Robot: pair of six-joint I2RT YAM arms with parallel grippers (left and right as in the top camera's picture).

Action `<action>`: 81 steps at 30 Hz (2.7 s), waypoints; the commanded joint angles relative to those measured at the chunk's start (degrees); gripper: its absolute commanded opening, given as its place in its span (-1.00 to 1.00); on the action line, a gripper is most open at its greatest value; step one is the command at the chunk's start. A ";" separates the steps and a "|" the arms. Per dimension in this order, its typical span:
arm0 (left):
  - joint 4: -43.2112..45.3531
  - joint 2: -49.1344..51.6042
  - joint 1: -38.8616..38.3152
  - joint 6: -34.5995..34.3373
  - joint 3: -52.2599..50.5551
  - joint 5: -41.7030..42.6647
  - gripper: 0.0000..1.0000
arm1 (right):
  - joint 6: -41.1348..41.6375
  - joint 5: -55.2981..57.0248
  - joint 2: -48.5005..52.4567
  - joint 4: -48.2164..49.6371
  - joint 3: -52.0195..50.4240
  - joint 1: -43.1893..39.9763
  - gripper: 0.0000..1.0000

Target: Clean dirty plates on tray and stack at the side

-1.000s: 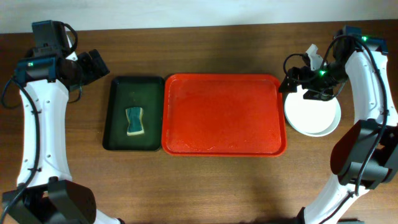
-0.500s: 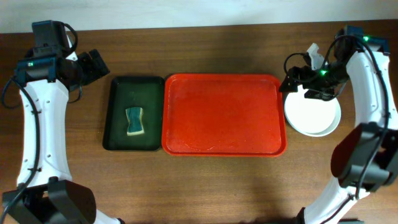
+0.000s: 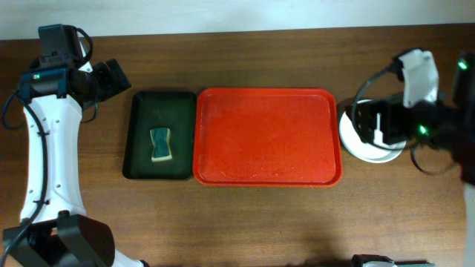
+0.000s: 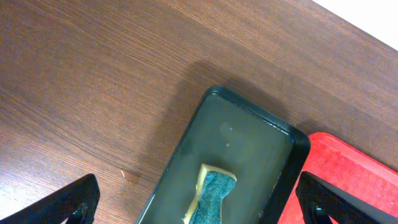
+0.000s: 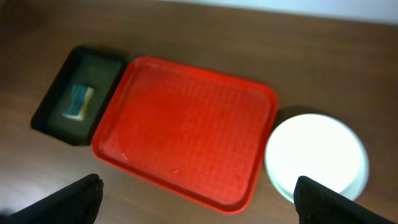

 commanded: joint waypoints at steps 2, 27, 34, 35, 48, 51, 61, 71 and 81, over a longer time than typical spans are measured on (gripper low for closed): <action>0.07 0.28 -0.02 -0.55 -0.13 0.39 0.99 | -0.20 2.64 -6.64 2.19 0.22 0.52 0.97; 0.07 0.28 -0.02 -0.55 -0.13 0.39 0.99 | 9.01 1.79 -72.65 76.91 -87.43 3.96 0.97; 0.07 0.28 -0.02 -0.55 -0.13 0.39 0.99 | 9.09 9.03 -72.87 88.11 -97.33 7.32 0.97; 0.07 0.28 -0.02 -0.55 -0.13 0.39 0.99 | 9.09 10.29 -72.87 88.11 -98.49 8.26 0.97; 0.07 0.28 -0.02 -0.55 -0.13 0.39 0.99 | 12.90 10.82 -72.89 76.19 -105.22 9.05 0.97; 0.07 0.28 -0.02 -0.55 -0.13 0.39 0.99 | 12.28 12.98 -72.89 76.30 -105.22 9.05 0.97; 0.07 0.28 -0.02 -0.55 -0.13 0.39 0.99 | 10.36 12.02 -72.89 76.46 -105.22 6.03 0.97; 0.07 0.28 -0.02 -0.55 -0.13 0.39 0.99 | 10.36 12.02 -72.87 76.46 -105.22 6.14 0.97; 0.07 0.28 -0.02 -0.55 -0.13 0.39 0.99 | 10.36 12.02 -72.87 76.43 -105.22 6.14 0.97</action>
